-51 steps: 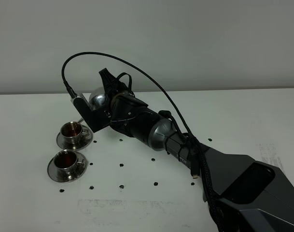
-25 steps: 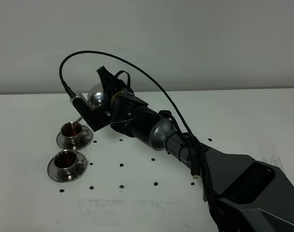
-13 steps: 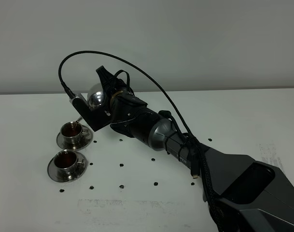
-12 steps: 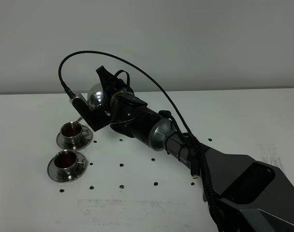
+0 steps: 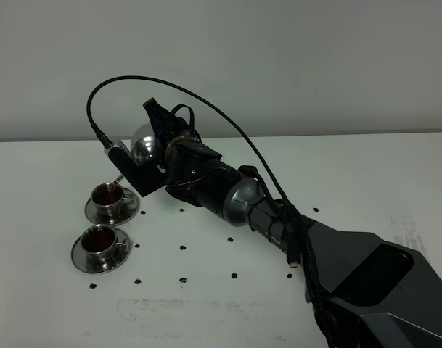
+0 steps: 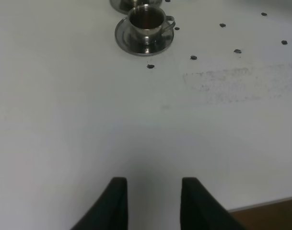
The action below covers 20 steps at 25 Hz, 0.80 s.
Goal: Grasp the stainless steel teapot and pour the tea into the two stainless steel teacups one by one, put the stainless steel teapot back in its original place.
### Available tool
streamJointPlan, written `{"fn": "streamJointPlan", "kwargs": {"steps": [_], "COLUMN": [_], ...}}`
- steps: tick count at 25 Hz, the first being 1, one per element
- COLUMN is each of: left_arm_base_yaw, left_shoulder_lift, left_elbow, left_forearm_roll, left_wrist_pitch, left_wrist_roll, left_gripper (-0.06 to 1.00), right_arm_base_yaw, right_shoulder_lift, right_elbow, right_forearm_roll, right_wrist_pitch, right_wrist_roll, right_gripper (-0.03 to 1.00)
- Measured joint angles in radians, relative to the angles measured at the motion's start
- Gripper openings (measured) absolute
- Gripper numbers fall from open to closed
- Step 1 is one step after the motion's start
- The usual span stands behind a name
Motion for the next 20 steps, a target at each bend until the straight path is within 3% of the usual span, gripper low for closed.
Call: {"fn": "streamJointPlan", "kwargs": {"steps": [20], "left_arm_base_yaw": [0.000], "left_shoulder_lift": [0.000], "left_elbow": [0.000], "left_forearm_roll": [0.000], "left_wrist_pitch": [0.000], "left_wrist_roll": [0.000], "left_gripper": [0.30], "right_arm_base_yaw": [0.000], "right_shoulder_lift": [0.000], "right_elbow": [0.000], "right_forearm_roll": [-0.004], "right_wrist_pitch": [-0.003], "right_wrist_roll": [0.000], "right_gripper": [0.19]}}
